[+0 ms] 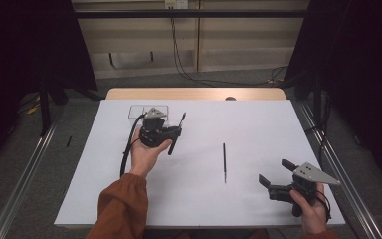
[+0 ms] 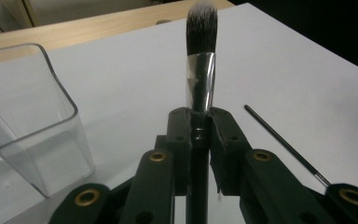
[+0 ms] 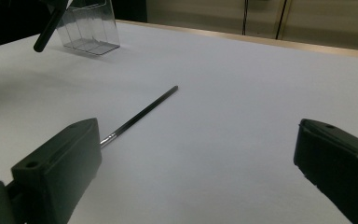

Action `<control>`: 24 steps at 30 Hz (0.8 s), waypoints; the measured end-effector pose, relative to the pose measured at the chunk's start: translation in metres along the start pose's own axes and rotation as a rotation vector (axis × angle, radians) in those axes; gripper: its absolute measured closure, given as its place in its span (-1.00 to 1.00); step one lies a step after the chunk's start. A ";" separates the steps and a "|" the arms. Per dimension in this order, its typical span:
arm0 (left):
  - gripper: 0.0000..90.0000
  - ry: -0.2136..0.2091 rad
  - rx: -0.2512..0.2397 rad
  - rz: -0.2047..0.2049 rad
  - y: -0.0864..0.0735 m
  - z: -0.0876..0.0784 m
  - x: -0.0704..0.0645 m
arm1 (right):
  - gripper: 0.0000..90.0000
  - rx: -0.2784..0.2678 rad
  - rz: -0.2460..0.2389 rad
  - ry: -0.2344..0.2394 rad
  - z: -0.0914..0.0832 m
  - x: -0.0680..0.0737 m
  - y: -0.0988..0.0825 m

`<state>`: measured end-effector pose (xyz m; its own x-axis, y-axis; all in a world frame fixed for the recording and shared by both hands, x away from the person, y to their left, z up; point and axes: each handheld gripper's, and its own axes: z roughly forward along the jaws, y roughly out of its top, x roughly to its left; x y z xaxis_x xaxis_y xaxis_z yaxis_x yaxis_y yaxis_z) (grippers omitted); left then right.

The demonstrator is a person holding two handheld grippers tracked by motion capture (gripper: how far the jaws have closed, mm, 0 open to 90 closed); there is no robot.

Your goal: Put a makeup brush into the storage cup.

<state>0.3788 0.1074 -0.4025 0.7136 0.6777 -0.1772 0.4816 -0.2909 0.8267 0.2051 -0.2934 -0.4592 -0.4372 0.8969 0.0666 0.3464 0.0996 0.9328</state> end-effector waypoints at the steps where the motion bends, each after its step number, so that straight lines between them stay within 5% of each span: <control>1: 0.76 0.003 -0.008 0.011 0.000 -0.001 0.000 | -1.00 0.000 -0.001 0.000 0.000 0.000 0.000; 8: 0.76 -0.029 -0.060 0.002 0.000 -0.007 0.002 | -1.00 0.000 0.000 -0.001 0.000 0.000 0.000; 13: 0.76 -0.011 -0.085 0.034 -0.001 -0.009 0.002 | -1.00 0.000 -0.001 -0.001 0.000 0.000 0.000; 24: 0.76 -0.017 -0.169 0.031 0.001 -0.019 0.009 | -1.00 0.000 -0.001 0.002 0.000 0.000 0.000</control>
<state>0.3759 0.1263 -0.3929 0.7361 0.6581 -0.1585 0.3681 -0.1927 0.9096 0.2052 -0.2932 -0.4591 -0.4391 0.8960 0.0664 0.3459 0.1004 0.9329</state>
